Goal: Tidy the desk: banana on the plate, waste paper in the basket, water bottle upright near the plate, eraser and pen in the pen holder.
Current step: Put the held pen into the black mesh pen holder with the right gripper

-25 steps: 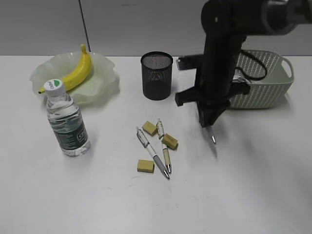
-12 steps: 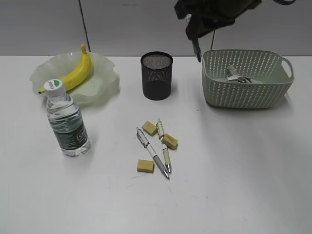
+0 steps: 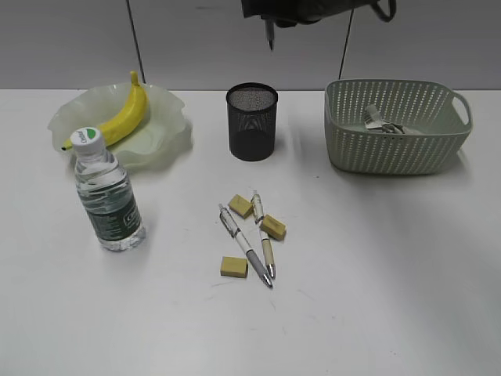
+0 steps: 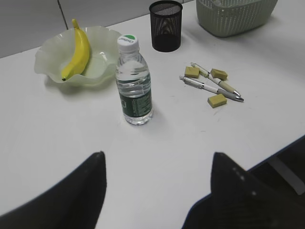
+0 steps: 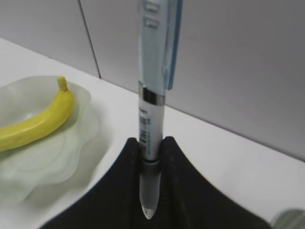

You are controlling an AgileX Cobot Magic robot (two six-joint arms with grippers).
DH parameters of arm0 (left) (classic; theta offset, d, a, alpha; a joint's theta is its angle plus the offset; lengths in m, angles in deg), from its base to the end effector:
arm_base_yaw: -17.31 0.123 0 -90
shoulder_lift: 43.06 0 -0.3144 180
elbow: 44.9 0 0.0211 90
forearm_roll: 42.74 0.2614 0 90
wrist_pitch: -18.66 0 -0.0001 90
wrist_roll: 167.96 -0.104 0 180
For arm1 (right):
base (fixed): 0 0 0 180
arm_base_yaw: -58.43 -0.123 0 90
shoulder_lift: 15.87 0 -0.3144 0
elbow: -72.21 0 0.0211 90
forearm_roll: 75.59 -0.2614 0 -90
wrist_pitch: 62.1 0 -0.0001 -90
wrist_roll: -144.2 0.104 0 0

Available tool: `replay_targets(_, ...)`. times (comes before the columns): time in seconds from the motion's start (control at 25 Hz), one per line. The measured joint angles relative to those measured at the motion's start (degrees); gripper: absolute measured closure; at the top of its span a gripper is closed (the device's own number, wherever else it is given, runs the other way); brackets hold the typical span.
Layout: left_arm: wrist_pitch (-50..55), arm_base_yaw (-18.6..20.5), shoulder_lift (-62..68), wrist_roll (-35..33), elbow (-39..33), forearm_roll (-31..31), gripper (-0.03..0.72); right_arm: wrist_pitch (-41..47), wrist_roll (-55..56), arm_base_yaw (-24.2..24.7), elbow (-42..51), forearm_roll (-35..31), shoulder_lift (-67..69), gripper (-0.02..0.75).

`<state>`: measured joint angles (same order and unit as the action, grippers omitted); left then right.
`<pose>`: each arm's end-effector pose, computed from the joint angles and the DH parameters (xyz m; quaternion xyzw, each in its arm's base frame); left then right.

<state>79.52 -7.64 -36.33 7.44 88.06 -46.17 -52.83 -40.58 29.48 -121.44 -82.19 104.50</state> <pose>-0.0199 0.0033 0.2881 0.2163 0.8130 -0.1248 0.5260 0.4443 0.2480 0.2937 -0.2042 0.8227 0.1479 0.5094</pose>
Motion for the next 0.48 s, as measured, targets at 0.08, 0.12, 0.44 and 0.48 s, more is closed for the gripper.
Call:
replay_targets(0.08,0.0,0.0,0.0,0.0,0.0,0.0,0.179,-6.09,-0.09,0.0,0.0,0.19,3.12,0.63)
replay_targets(0.12,0.0,0.0,0.0,0.0,0.0,0.0,0.179,-8.81,-0.15,0.0,0.0,0.29,4.79,0.63)
replay_targets(0.44,0.0,0.0,0.0,0.0,0.0,0.0,0.179,-16.88,-0.22,0.0,0.1,0.32,13.49,0.63)
replay_targets(0.48,0.0,0.0,0.0,0.0,0.0,0.0,0.179,-16.97,-0.22,0.0,0.1,0.32,14.06,0.63)
